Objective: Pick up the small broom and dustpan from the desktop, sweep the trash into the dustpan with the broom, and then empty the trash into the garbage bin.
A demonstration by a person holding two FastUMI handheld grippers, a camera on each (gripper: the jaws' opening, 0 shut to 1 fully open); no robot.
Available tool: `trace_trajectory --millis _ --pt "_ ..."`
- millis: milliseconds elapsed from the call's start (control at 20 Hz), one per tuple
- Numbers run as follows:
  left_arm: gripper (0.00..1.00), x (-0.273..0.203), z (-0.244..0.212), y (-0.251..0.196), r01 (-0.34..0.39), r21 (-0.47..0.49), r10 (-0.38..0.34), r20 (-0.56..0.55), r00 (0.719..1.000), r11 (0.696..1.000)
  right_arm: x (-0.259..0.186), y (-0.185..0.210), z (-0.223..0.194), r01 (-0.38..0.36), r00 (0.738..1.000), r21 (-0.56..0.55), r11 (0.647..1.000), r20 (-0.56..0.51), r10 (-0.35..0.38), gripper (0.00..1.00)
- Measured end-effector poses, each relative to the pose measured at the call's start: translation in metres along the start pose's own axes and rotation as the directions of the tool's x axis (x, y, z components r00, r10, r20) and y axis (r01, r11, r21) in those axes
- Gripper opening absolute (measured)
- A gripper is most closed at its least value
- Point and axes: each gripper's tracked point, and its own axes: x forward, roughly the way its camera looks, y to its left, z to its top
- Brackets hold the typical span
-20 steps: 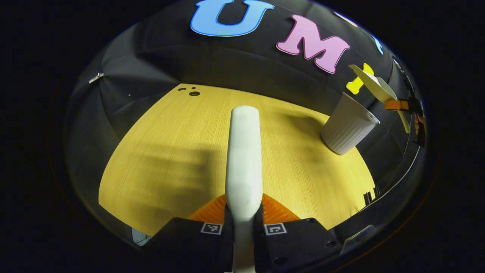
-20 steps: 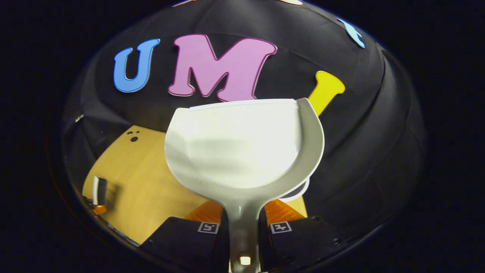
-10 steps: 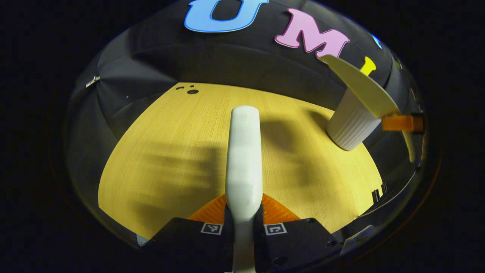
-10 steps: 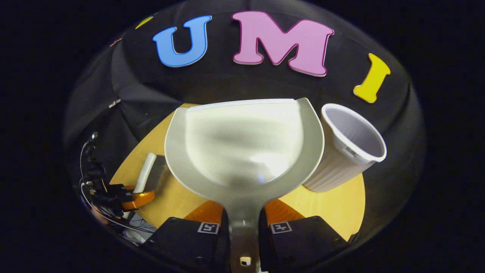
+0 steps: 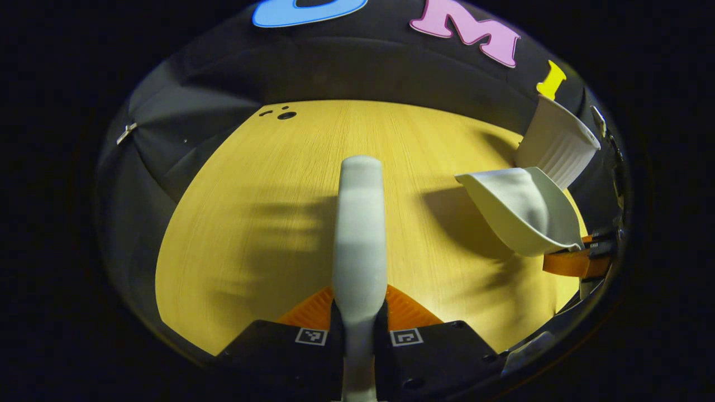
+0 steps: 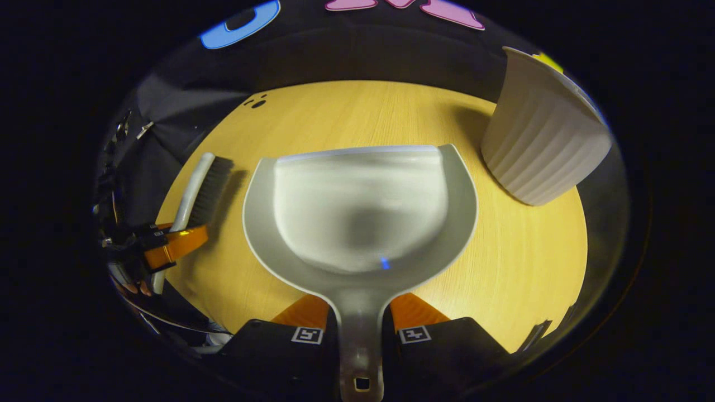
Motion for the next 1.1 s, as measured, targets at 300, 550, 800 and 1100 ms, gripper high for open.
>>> trace_trajectory --millis 300,550,800,1100 --pt "0.28 0.017 -0.002 -0.002 -0.039 0.066 0.043 -0.070 0.997 0.997 0.008 -0.004 -0.007 0.021 0.999 -0.005 1.000 -0.046 -0.021 0.35" --pt "0.30 0.009 0.005 -0.001 -0.058 0.069 0.065 -0.095 0.993 0.996 0.010 -0.006 -0.010 0.007 0.998 -0.031 0.999 -0.068 -0.009 0.36" --pt "0.36 0.006 0.006 -0.008 -0.037 0.041 0.040 -0.084 0.996 0.998 0.008 -0.005 -0.010 -0.012 0.997 -0.029 1.000 -0.071 0.010 0.40" --pt "0.97 -0.034 0.018 -0.017 -0.004 -0.012 0.005 0.020 1.000 1.000 -0.019 0.002 0.003 -0.028 0.999 -0.043 0.999 0.014 0.029 1.00"
